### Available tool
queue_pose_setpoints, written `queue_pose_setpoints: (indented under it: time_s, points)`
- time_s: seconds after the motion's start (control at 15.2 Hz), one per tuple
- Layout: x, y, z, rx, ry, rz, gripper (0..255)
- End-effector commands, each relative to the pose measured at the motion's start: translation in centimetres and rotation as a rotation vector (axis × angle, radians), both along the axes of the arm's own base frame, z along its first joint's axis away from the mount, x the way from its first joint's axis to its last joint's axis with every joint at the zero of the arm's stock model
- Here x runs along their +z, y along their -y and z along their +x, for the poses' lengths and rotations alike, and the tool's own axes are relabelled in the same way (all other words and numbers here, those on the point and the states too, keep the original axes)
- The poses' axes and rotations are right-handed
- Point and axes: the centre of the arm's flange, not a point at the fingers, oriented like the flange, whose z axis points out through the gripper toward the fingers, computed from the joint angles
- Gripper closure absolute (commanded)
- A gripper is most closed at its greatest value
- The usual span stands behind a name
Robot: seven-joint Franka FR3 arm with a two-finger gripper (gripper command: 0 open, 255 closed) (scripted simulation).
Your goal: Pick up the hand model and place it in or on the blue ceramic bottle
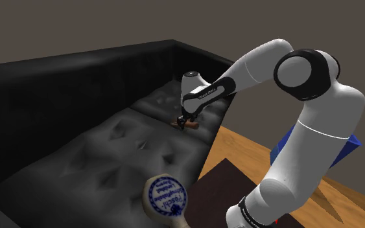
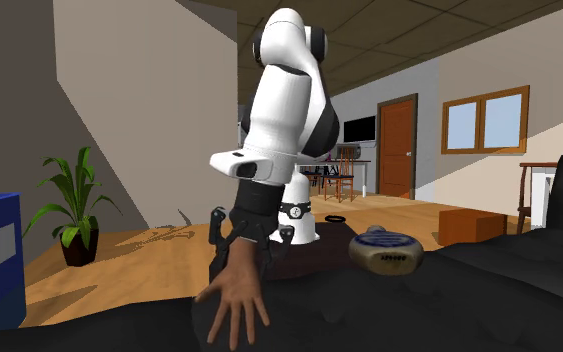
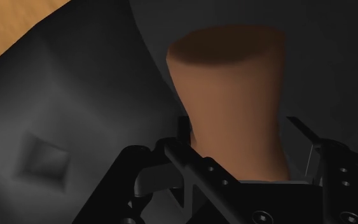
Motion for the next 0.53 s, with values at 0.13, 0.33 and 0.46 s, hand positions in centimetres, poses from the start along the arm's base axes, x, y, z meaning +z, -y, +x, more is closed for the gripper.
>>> queue_pose_setpoints:
  time_s: [0.13, 0.33, 0.46]
  points:
    - [2.1, -0.2, 0.0, 0.0, 0.0, 0.0, 255]
    - [3.7, -0.2, 0.0, 0.0, 0.0, 0.0, 255]
    - [4.8, -0.2, 0.0, 0.0, 0.0, 0.0, 255]
